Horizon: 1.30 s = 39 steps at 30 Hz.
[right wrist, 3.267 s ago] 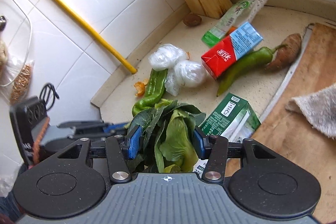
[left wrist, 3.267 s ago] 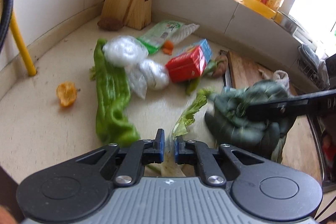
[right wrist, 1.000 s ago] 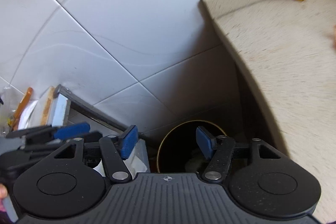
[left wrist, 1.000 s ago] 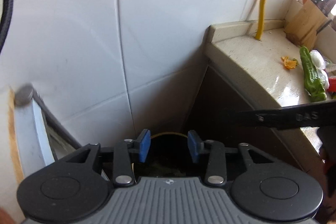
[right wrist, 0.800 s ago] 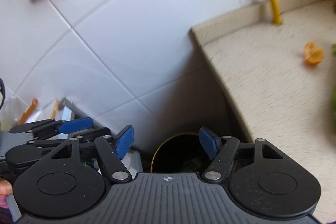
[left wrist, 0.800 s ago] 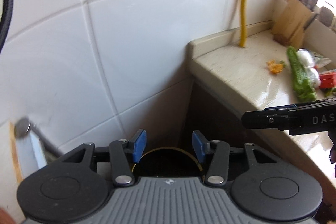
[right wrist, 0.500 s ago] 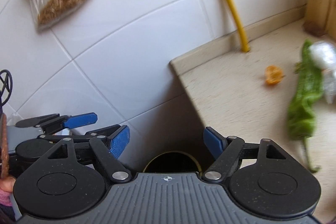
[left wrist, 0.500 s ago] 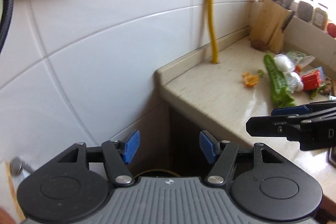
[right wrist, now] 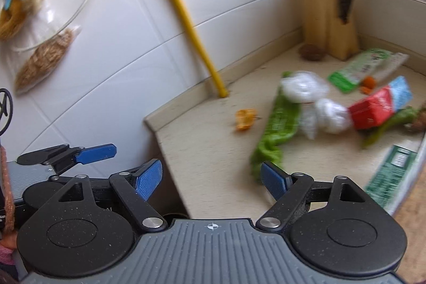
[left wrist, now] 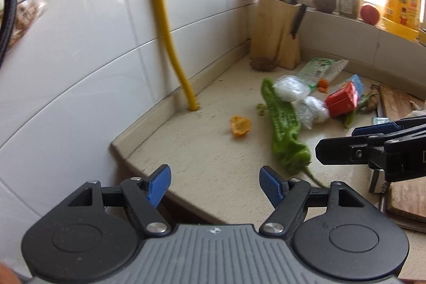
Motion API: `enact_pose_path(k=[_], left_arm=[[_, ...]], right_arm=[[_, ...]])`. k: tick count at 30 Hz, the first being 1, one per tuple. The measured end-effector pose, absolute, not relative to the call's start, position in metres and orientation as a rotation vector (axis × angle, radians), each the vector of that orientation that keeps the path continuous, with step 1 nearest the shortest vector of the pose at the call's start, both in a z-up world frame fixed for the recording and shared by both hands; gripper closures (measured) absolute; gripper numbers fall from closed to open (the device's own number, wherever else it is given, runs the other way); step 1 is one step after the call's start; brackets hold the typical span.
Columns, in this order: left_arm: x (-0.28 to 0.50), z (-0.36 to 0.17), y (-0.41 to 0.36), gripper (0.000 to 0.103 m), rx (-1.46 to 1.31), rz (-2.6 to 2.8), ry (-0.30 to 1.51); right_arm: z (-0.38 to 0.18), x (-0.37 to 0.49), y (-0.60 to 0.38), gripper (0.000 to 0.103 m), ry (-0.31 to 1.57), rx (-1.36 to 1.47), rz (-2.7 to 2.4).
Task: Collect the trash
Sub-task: 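Move both open tools back toward the scraps on the counter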
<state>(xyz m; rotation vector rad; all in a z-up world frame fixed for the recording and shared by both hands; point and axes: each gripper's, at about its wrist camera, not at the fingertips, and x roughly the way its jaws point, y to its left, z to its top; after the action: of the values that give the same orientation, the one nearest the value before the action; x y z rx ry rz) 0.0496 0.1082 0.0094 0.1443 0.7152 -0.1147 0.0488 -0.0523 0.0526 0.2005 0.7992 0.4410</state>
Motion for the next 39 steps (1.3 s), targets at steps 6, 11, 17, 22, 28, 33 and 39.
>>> enact_pose_path(k=[6, 11, 17, 22, 28, 33, 39], left_arm=[[0.057, 0.014, 0.081, 0.028, 0.177, -0.169, 0.701], [0.066, 0.012, 0.067, 0.027, 0.187, -0.199, 0.708], [0.075, 0.010, 0.053, 0.027, 0.181, -0.224, 0.721], [0.083, 0.005, 0.035, 0.026, 0.186, -0.248, 0.744], [0.094, -0.004, 0.011, 0.026, 0.199, -0.278, 0.778], [0.102, -0.008, -0.007, 0.026, 0.215, -0.299, 0.792], [0.112, -0.014, -0.022, 0.026, 0.214, -0.312, 0.814]], right_arm=[[0.054, 0.048, -0.080, 0.016, 0.784, 0.227, 0.385], [0.052, 0.049, -0.097, 0.016, 0.784, 0.244, 0.346], [0.048, 0.052, -0.115, 0.015, 0.795, 0.256, 0.307], [0.044, 0.055, -0.132, 0.015, 0.803, 0.268, 0.287], [0.040, 0.057, -0.157, 0.014, 0.810, 0.298, 0.257], [0.037, 0.060, -0.179, 0.013, 0.812, 0.328, 0.229], [0.033, 0.061, -0.203, 0.013, 0.817, 0.355, 0.205]])
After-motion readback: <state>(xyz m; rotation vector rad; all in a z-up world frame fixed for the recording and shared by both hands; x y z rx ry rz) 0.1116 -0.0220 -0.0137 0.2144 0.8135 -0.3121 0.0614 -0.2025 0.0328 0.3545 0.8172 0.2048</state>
